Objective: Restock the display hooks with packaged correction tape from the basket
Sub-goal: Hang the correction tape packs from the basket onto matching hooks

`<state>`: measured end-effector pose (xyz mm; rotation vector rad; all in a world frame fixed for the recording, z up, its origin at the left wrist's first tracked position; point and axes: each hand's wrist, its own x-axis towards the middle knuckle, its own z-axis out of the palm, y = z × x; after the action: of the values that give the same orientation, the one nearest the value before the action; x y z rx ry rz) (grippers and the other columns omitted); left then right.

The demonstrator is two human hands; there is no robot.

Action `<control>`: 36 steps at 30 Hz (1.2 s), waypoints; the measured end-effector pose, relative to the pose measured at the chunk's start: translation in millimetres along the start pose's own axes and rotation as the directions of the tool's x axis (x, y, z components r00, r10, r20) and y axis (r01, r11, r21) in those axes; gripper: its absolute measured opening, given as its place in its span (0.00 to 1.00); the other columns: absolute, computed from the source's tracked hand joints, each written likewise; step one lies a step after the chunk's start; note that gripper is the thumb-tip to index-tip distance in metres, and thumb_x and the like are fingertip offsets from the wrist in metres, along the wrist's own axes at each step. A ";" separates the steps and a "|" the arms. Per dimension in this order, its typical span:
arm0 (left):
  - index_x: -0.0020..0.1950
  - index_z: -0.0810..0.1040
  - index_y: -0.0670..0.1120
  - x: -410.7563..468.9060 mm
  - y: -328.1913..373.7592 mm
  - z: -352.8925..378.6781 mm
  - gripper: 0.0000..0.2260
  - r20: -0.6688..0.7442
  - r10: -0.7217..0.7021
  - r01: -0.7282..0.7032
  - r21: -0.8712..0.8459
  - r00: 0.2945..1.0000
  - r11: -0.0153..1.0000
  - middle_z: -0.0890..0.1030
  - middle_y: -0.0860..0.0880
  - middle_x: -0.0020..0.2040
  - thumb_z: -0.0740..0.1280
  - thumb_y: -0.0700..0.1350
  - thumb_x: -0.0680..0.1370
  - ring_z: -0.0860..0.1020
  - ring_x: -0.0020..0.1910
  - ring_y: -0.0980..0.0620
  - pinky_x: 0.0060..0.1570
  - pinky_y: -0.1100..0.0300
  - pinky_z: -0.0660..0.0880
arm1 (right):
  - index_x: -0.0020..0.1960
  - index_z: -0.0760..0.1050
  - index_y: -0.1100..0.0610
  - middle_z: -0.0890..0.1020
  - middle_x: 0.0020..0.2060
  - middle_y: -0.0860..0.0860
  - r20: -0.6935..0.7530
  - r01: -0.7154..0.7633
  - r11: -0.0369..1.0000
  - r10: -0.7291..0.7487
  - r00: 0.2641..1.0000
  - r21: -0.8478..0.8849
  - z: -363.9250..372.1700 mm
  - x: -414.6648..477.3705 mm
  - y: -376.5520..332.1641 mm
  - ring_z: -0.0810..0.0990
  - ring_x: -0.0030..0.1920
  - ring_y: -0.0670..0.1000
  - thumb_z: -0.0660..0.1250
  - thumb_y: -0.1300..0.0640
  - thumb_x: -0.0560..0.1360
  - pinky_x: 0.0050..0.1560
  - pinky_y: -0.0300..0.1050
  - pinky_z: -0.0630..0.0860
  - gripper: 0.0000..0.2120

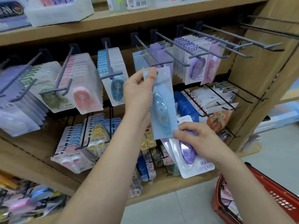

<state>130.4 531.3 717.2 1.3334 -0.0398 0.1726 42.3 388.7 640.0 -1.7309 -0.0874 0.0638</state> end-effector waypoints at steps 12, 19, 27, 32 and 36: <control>0.44 0.83 0.48 -1.3 6.6 1.9 0.03 -0.055 -0.103 0.103 -0.014 0.993 0.995 0.84 0.46 0.45 0.71 0.44 0.78 0.81 0.45 0.46 0.52 0.44 0.80 | 0.41 0.83 0.57 0.83 0.38 0.53 0.037 -0.005 0.995 0.002 0.999 0.101 -0.7 5.0 7.4 0.79 0.41 0.45 0.68 0.60 0.77 0.46 0.36 0.75 0.08; 0.62 0.72 0.56 -52.7 -15.3 -22.8 0.20 0.076 0.058 -0.077 0.269 0.995 0.960 0.84 0.49 0.46 0.72 0.38 0.76 0.84 0.43 0.51 0.47 0.55 0.81 | 0.44 0.83 0.56 0.85 0.40 0.51 -0.074 0.006 0.984 0.008 0.997 0.176 -1.5 14.4 0.0 0.80 0.42 0.44 0.68 0.59 0.78 0.47 0.35 0.76 0.07; 0.65 0.77 0.57 -25.5 -42.4 -27.2 0.20 -0.049 0.122 -0.087 0.448 0.991 0.890 0.84 0.47 0.41 0.73 0.43 0.75 0.78 0.36 0.58 0.41 0.60 0.77 | 0.41 0.81 0.47 0.83 0.37 0.36 -0.387 0.019 0.996 0.017 0.922 0.088 -9.2 25.6 0.9 0.78 0.39 0.37 0.68 0.54 0.79 0.43 0.37 0.71 0.08; 0.72 0.73 0.53 14.7 -45.9 -14.2 0.23 -0.092 0.122 -0.053 0.543 0.988 0.838 0.80 0.53 0.55 0.71 0.44 0.77 0.79 0.47 0.61 0.53 0.63 0.76 | 0.46 0.82 0.46 0.80 0.45 0.54 -0.327 -0.034 0.971 0.113 0.938 0.239 -19.6 21.6 -5.8 0.78 0.40 0.50 0.65 0.59 0.77 0.40 0.47 0.71 0.10; 0.74 0.68 0.56 15.3 -58.2 -21.2 0.23 -0.046 0.098 -0.037 0.704 0.994 0.710 0.80 0.47 0.63 0.67 0.49 0.79 0.78 0.61 0.48 0.61 0.49 0.75 | 0.61 0.72 0.39 0.83 0.53 0.51 -0.268 0.070 0.960 0.005 0.964 0.270 -21.1 20.5 -6.1 0.84 0.49 0.52 0.68 0.61 0.78 0.47 0.52 0.81 0.19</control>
<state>152.6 540.4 658.1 2.1004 0.0534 0.3267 64.6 370.9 649.5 -1.4423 0.0881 -0.1747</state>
